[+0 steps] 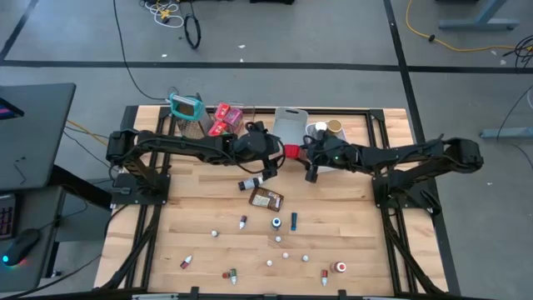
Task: Pick & Place Kitchen Items
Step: Put the red spice can into the white bin
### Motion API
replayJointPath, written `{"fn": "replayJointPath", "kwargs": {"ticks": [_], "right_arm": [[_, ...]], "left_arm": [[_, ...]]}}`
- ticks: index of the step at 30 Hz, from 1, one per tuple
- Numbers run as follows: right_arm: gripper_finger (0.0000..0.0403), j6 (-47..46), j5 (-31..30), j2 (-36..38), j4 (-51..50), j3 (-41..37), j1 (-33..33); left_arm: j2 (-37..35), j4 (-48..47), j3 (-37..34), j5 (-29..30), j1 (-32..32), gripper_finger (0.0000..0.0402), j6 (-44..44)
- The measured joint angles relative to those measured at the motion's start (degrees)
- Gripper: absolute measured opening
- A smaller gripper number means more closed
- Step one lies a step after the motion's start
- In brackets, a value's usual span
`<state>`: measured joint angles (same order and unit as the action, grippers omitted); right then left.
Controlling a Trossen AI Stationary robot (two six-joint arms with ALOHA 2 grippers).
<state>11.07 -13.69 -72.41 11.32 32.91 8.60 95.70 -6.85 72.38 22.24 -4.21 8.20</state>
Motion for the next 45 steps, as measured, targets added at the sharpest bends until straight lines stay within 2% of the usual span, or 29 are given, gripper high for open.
{"fn": "replayJointPath", "kwargs": {"ticks": [6, 12, 16, 24, 29, 36, 45], "right_arm": [[0.021, -2.7, -2.3, 5.4, -2.3, 0.0, -0.2], [0.021, -7.6, -6.9, 15.8, -19.4, 0.0, -1.8], [0.021, -13.7, -7.4, 21.4, -27.7, 0.0, -2.9], [0.021, -14.8, -9.4, 23.7, -34.1, -2.8, -3.2], [0.0211, -13.1, -9.5, 23.5, -31.5, -6.6, -1.8], [0.0211, -7.8, -0.5, 22.8, -21.5, -10.7, 1.5], [0.0229, -10.3, -0.7, 21.3, -16.1, -14.1, 5.2]], "left_arm": [[0.0, -0.1, 0.0, 0.9, 0.0, 0.0286, -0.5], [0.0, -0.2, 0.0, 0.9, 0.0, 0.0286, -0.5], [0.0, -0.2, 0.0, 0.8, 0.0, 0.0286, -1.3], [0.0, -0.2, 0.0, -2.2, 0.1, 0.0286, -3.1], [0.0, -0.2, 0.0, -3.0, 0.1, 0.0286, -3.5], [0.0, -0.2, 0.0, -3.0, 0.1, 0.0286, -6.1], [0.0, -0.2, 0.0, -8.5, 0.1, 0.0286, -7.3]]}}
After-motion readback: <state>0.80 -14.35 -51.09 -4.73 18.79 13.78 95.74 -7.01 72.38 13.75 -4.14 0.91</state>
